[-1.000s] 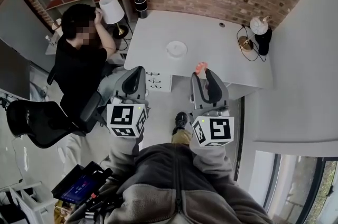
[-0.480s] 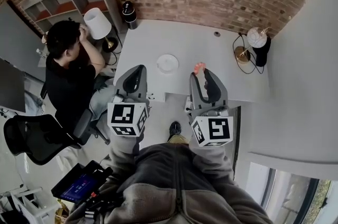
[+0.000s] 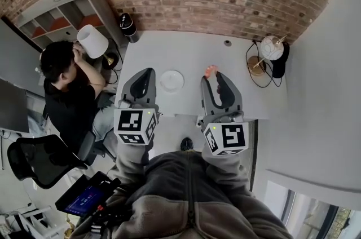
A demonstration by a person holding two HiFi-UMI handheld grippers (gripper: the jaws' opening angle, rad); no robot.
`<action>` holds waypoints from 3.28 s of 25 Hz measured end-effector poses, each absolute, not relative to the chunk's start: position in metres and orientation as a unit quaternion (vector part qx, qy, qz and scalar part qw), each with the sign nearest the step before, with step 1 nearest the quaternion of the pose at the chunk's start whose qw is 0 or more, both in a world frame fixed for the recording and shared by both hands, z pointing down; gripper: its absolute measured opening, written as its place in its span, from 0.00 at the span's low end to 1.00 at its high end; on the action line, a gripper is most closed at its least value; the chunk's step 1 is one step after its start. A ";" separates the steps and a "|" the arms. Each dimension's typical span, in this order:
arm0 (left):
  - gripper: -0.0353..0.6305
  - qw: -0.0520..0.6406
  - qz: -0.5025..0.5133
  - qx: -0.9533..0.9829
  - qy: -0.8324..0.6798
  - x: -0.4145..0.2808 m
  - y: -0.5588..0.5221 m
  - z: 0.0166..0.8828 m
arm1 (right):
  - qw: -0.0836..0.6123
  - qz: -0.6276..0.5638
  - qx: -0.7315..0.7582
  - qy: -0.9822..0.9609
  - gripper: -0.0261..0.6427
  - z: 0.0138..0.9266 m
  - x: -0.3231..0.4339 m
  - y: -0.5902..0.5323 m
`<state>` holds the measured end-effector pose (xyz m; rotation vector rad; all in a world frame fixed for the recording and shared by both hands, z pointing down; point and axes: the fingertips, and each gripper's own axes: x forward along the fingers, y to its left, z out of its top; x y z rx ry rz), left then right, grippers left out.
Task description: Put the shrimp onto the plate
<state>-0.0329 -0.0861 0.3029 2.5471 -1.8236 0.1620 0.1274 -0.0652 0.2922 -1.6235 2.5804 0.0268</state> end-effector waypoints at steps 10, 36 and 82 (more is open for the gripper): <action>0.06 0.002 0.086 0.816 -0.572 0.002 -0.121 0.312 | 0.045 -0.017 -0.536 0.843 0.26 0.306 0.162 -0.100; 0.06 0.035 0.094 0.804 -0.586 -0.030 -0.143 0.336 | 0.001 -0.037 -0.516 0.856 0.26 0.332 0.122 -0.129; 0.06 0.264 0.211 0.734 -0.590 -0.142 -0.140 0.573 | -0.255 -0.210 -0.442 0.834 0.25 0.635 0.006 -0.182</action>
